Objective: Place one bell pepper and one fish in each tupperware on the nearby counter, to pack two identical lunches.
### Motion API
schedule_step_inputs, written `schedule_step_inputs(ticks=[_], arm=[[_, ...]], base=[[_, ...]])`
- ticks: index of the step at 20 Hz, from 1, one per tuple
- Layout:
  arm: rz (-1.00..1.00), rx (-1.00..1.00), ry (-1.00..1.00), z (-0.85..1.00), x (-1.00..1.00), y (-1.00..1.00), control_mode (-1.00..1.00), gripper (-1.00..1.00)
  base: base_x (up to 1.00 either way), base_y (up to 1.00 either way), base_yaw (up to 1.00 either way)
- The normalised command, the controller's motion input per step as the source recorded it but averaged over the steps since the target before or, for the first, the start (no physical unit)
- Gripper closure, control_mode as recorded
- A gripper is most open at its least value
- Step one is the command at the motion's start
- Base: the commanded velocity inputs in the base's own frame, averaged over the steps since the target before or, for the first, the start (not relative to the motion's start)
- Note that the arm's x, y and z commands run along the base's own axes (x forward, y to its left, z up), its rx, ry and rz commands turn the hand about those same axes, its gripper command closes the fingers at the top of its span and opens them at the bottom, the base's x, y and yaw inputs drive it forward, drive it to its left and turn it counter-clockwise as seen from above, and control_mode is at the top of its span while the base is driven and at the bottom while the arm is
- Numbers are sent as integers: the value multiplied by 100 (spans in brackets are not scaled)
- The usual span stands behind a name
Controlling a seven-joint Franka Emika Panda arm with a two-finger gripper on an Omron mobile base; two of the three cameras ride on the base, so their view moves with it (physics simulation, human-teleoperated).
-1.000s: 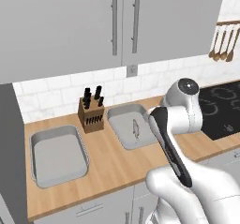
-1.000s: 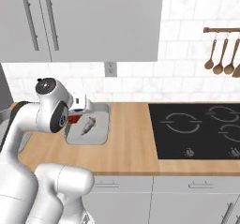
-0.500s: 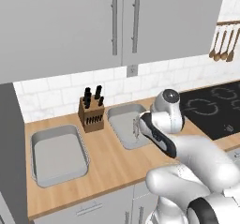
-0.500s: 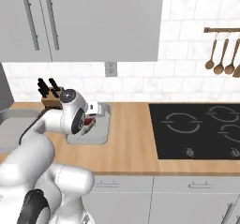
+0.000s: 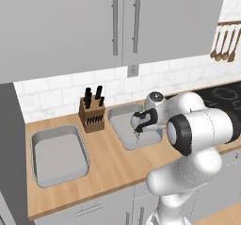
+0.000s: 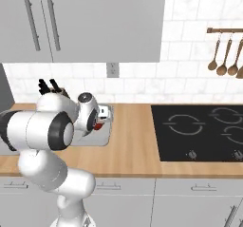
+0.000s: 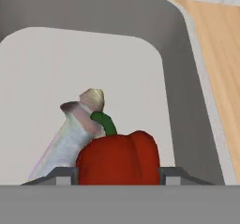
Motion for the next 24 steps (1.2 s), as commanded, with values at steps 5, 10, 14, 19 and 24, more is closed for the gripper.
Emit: schedule_step_inputs(ticks=[5,10,14,19,24], arm=[[0,0,0,-10,21,-1,-100,-100],[0,0,-27,70,-68,0,-100,-100],[0,0,-47,88,-100,0,-100,-100],[0,0,-50,100,-100,0,-100,-100],[-1,0,-24,100,-87,0,-100,-100]], base=[[0,0,0],[0,0,0],[0,0,0],[0,0,0],[0,0,0]])
